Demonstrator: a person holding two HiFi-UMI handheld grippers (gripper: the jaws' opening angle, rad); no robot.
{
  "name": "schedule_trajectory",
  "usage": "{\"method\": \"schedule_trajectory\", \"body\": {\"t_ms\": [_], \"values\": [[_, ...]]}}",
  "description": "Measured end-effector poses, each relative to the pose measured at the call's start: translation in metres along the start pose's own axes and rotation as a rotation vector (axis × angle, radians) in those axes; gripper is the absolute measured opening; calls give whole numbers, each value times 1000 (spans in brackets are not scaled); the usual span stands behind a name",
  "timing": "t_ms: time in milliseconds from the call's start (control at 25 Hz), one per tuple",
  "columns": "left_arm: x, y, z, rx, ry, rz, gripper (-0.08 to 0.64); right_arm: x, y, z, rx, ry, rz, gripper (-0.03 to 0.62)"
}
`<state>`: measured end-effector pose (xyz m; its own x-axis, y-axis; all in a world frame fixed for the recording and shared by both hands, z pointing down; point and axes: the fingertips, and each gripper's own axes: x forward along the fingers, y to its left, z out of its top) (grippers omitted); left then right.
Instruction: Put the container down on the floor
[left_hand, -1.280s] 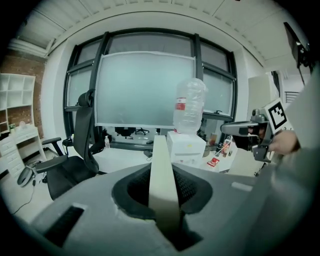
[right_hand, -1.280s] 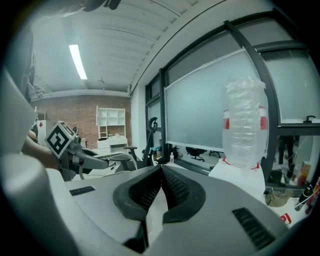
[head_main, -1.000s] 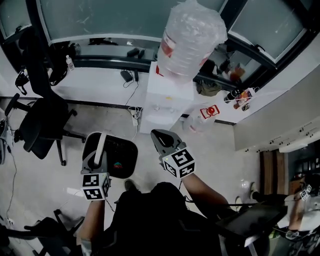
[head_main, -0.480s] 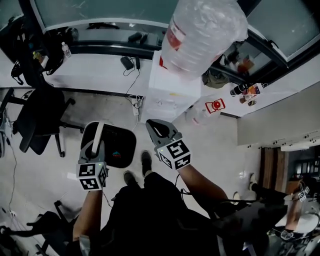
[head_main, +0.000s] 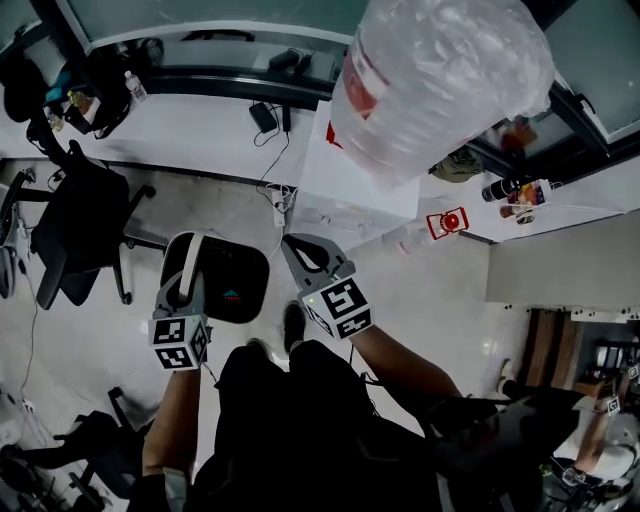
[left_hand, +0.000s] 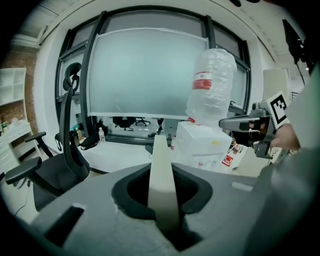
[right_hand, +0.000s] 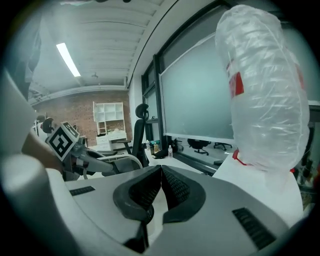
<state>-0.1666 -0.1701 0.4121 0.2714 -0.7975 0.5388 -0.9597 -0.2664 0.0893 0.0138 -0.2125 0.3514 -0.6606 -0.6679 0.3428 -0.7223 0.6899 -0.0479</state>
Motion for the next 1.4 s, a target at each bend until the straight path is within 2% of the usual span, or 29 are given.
{"method": "schedule_trajectory", "body": {"t_ms": [200,360,840,1200,1400], "values": [[49,18,-10,25,10,0,72,43,-4,-23,-18,36,21,8],[89,35,-25,13,19,-21,72,81,-1,-45,-28,74,45,6],[202,83,-101,19,114,-107,72,161,-13,-131,8,174,-21,8],[275,107,-164,-5,179,-113,71,206,-25,-197,46,245,-49,8],[309,115,-189,-22,205,-119,71,234,-34,-222,100,265,-83,8]]}}
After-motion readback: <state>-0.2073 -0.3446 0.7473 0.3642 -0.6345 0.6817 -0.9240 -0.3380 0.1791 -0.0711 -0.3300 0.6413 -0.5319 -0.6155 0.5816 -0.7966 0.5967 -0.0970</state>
